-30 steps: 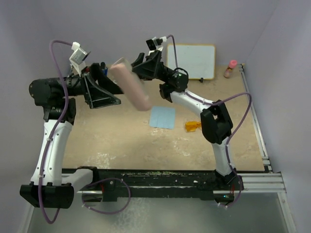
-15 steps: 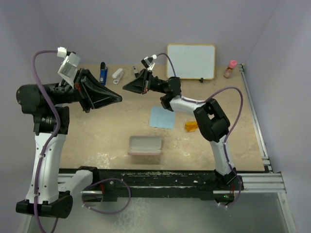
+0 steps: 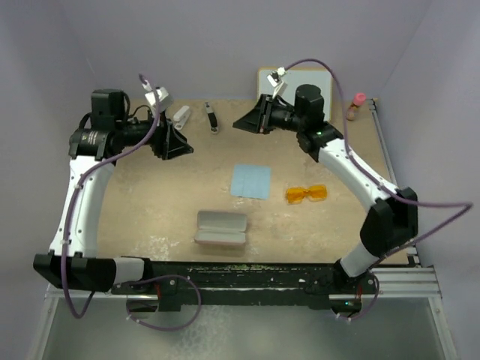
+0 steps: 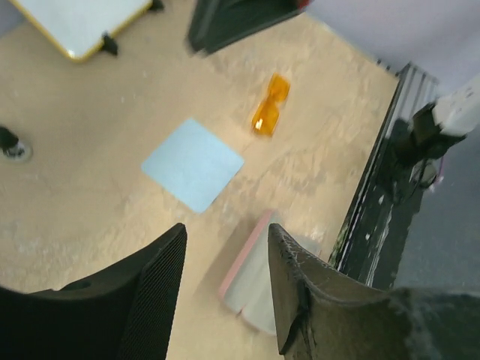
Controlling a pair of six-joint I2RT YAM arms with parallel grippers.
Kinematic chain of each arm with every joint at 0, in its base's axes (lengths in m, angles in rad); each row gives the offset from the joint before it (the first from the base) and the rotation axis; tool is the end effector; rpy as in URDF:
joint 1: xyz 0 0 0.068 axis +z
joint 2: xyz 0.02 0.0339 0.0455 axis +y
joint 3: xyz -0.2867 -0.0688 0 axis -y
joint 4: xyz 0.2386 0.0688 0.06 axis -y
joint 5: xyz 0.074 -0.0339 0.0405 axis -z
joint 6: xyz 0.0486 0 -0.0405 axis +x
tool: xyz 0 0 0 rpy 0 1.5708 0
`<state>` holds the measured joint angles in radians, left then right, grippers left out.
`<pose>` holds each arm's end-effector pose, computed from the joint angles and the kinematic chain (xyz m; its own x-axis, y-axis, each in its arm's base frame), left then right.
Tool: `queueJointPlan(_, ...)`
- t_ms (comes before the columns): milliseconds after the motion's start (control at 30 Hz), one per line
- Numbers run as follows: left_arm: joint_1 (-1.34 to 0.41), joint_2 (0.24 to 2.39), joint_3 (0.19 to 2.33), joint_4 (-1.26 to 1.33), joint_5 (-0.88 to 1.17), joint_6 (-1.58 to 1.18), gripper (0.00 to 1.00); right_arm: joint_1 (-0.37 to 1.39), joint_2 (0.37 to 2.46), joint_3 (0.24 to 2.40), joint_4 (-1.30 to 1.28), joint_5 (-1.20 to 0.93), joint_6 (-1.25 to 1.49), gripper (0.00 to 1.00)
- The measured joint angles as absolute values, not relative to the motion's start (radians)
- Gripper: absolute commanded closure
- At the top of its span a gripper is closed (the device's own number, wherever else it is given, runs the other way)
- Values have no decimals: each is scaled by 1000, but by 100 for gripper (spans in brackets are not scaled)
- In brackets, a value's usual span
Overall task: Organize the sunglasses
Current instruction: Pick up the sunglasses case from the center of the board.
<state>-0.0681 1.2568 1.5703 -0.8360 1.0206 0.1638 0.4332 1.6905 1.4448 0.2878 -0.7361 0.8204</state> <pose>0.2227 -0.0567 0.4672 -0.3652 0.1104 -0.9243 0.8434 0.4595 -0.2784 0.3586 0.2018 0.4029 -0.6468 0.2981 -0.7020 -0.6553 0.2537 0.7115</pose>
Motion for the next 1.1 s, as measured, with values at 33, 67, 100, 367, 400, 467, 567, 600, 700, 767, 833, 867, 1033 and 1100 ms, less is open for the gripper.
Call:
queueJointPlan(33, -70, 1286, 1566, -890, 1001, 226, 47, 436, 1635, 1432, 202, -706, 762, 60)
queueJointPlan(67, -75, 1304, 1559, -926, 987, 267, 46, 438, 1589, 1423, 131, -683, 713, 58)
queueJointPlan(100, -87, 1322, 1547, -963, 968, 313, 45, 439, 1540, 1411, 58, -660, 659, 58)
queueJointPlan(367, -403, 1348, 1402, -1057, 787, 520, 38, 428, 1264, 1153, -244, -471, 508, 51)
queueJointPlan(400, -405, 1356, 1393, -1058, 775, 539, 37, 422, 1240, 1129, -278, -451, 500, 50)
queueJointPlan(467, -400, 1397, 1393, -1057, 758, 568, 32, 413, 1207, 1108, -318, -430, 492, 48)
queueJointPlan(567, -399, 1524, 1409, -1067, 746, 619, 7, 403, 1163, 1103, -350, -418, 483, 42)
queueJointPlan(600, -399, 1570, 1414, -1072, 745, 636, 6, 402, 1150, 1102, -354, -417, 480, 41)
queueJointPlan(700, -399, 1691, 1424, -1093, 744, 670, 6, 400, 1105, 1080, -363, -419, 471, 41)
queueJointPlan(767, -400, 1744, 1424, -1101, 738, 688, 6, 398, 1076, 1059, -376, -419, 462, 40)
queueJointPlan(833, -400, 1762, 1424, -1102, 733, 703, 6, 398, 1053, 1042, -393, -419, 456, 40)
queueJointPlan(867, -401, 1763, 1424, -1104, 733, 712, 6, 398, 1042, 1032, -405, -419, 452, 40)
queueJointPlan(1033, -424, 1763, 1417, -1095, 722, 727, 6, 398, 995, 965, -420, -436, 448, 39)
queueJointPlan(1100, -445, 1766, 1407, -1076, 710, 724, 6, 398, 985, 934, -421, -446, 448, 39)
